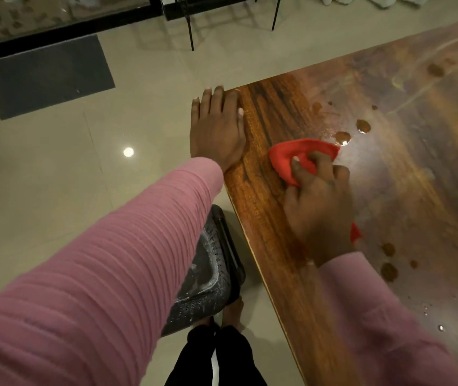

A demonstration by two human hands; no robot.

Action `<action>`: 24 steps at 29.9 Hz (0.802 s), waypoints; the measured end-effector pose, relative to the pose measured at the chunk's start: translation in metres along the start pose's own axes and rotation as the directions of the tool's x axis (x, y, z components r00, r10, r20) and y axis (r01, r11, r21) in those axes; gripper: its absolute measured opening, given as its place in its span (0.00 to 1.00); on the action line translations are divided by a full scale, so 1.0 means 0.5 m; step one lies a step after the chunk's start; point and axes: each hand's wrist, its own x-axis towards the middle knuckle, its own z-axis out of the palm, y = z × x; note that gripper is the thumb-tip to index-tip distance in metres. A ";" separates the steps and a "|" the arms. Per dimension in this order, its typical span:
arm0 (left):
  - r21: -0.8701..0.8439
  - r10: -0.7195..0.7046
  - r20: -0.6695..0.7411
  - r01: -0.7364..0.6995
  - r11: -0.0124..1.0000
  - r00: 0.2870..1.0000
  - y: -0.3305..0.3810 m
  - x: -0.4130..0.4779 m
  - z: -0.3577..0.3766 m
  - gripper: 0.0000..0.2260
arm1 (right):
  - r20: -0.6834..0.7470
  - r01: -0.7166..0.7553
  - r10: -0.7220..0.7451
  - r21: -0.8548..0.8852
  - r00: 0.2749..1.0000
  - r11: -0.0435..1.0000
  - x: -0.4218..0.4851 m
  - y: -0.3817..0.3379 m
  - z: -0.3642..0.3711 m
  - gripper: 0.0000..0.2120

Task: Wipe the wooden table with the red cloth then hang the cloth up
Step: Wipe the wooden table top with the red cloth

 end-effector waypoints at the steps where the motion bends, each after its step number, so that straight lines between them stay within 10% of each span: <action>1: 0.001 -0.003 -0.005 0.003 1.000 1.000 0.000 0.001 0.000 0.20 | 0.003 0.020 -0.020 -0.003 1.000 1.000 -0.015 -0.017 0.003 0.22; 8: -0.010 0.002 -0.017 -0.002 1.000 1.000 -0.005 0.002 -0.003 0.19 | 0.062 0.316 -0.318 0.042 0.946 0.948 -0.114 -0.046 0.017 0.20; 16: -0.026 -0.002 -0.030 0.002 1.000 1.000 -0.002 0.004 0.004 0.19 | -0.051 -0.082 0.081 -0.033 0.995 0.996 -0.048 0.016 -0.007 0.20; 24: -0.048 0.002 -0.051 -0.005 0.999 0.999 -0.007 0.003 0.008 0.19 | -0.003 0.280 -0.281 0.082 0.960 0.957 -0.154 -0.006 0.010 0.19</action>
